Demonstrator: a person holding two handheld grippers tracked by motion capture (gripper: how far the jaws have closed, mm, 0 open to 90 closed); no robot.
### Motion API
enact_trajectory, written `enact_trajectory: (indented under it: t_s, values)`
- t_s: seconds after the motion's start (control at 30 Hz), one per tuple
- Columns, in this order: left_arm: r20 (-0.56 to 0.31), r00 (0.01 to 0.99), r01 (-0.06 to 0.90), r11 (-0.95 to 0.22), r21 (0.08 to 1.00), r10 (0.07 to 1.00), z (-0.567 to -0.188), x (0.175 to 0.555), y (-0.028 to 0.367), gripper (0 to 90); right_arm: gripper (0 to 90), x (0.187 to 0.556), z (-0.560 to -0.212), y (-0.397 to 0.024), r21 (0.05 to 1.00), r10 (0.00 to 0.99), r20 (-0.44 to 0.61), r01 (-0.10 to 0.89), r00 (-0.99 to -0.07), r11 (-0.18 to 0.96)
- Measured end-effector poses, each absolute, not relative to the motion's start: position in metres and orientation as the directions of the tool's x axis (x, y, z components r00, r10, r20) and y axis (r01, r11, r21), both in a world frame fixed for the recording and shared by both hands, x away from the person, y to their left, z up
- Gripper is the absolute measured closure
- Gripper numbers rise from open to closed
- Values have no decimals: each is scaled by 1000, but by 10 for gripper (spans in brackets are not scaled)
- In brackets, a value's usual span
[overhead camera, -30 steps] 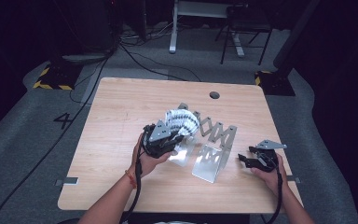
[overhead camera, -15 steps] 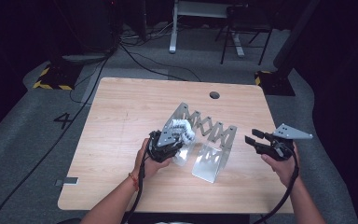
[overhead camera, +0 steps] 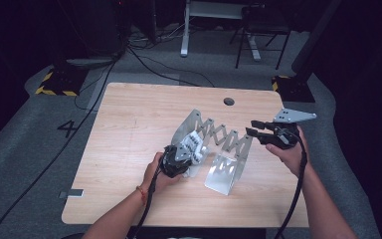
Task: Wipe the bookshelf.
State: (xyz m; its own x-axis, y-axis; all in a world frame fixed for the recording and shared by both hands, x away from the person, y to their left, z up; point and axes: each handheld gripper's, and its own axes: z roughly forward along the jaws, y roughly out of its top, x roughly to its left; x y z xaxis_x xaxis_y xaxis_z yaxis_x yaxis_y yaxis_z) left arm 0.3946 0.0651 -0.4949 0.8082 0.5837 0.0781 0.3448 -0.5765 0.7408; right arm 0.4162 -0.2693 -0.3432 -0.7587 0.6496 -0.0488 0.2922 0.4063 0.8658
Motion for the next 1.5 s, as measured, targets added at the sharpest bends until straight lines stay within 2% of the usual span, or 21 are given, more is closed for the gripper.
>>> enact_trajectory:
  t_s: [0.17,0.23,0.47,0.53,0.73,1.07,1.2,1.27,1.5]
  values:
    - [59,815,358,-581,731,576,-499,398,68,777,661,421,-348,-263,843,630,-45,309,-775,441]
    - [72,823,346,-597,724,564,-499,398,68,777,705,424,-351,-259,825,627,-56,318,-777,467]
    - [67,839,333,-608,721,539,-499,400,72,780,768,430,-356,-259,811,622,-41,338,-782,478]
    - [56,840,337,-600,725,540,-500,399,74,781,836,430,-358,-257,804,604,-38,335,-796,492]
    - [39,844,344,-596,726,534,-500,393,80,782,898,430,-363,-253,805,554,-6,325,-833,497]
    - [17,843,371,-605,705,537,-495,372,91,783,900,415,-363,-236,806,484,-27,268,-874,528]
    - [22,825,360,-556,749,564,-485,369,100,784,900,414,-364,-235,809,473,-23,261,-881,526]
    - [52,822,311,-522,795,568,-468,364,106,784,900,412,-364,-233,809,461,-26,252,-887,531]
    - [76,800,239,-434,869,595,-430,361,115,786,900,407,-365,-230,816,441,-28,234,-897,528]
